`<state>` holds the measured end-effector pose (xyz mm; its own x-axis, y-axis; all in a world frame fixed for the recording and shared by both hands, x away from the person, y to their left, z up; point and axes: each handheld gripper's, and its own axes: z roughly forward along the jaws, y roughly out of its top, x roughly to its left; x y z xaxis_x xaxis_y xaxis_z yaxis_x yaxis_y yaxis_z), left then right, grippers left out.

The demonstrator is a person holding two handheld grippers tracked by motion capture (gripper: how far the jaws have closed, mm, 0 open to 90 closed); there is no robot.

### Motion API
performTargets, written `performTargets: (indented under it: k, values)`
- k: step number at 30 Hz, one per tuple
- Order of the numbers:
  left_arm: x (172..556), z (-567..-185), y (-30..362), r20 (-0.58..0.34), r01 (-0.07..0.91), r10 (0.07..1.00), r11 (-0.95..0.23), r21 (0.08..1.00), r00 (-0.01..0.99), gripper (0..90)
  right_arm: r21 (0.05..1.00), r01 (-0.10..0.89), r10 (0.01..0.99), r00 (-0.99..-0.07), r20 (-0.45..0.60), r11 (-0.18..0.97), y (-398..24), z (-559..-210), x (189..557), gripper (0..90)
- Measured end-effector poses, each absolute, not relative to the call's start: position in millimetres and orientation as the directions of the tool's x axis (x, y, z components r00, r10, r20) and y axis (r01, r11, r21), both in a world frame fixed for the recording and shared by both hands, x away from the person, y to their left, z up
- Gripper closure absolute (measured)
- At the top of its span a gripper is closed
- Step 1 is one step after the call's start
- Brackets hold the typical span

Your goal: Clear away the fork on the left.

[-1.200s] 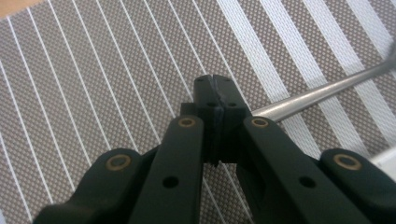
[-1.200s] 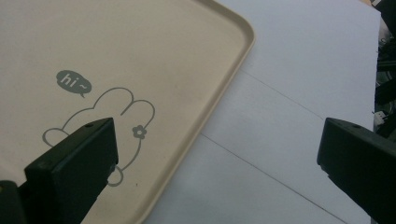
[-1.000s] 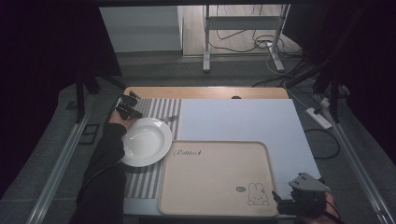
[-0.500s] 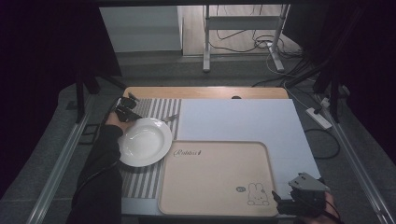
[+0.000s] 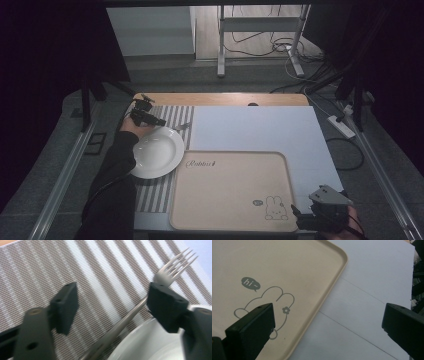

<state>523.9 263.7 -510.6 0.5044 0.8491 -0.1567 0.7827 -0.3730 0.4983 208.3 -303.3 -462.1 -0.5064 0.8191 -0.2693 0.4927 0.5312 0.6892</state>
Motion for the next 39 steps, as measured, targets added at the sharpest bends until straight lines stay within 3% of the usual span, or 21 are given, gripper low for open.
performTargets:
  k: [4,8,22,32,36,39]
  values:
    - [527,-514,251,-0.142,0.776,0.844,-0.393,0.493,0.517,9.2,0.689,0.492,0.819,-0.507,-0.269,0.532,-303,-462,208,0.0]
    - [531,-519,239,-0.175,0.781,0.825,-0.408,0.473,0.537,0.3,0.689,0.492,0.818,-0.508,-0.269,0.532,-303,-462,208,0.0]
    - [542,-526,210,-0.048,0.749,0.799,-0.539,0.386,0.600,2.6,0.689,0.490,0.816,-0.511,-0.269,0.534,-304,-462,208,0.0]
    - [539,-519,237,-0.065,0.734,0.790,-0.532,0.423,0.610,36.5,0.686,0.488,0.813,-0.514,-0.274,0.539,-303,-463,207,0.0]
    - [535,-518,251,-0.047,0.730,0.793,-0.535,0.425,0.608,58.2,0.685,0.488,0.812,-0.515,-0.274,0.541,-303,-463,207,0.0]
    - [532,-520,261,-0.059,0.721,0.788,-0.527,0.449,0.613,67.8,0.684,0.487,0.811,-0.516,-0.276,0.543,-303,-463,207,0.0]
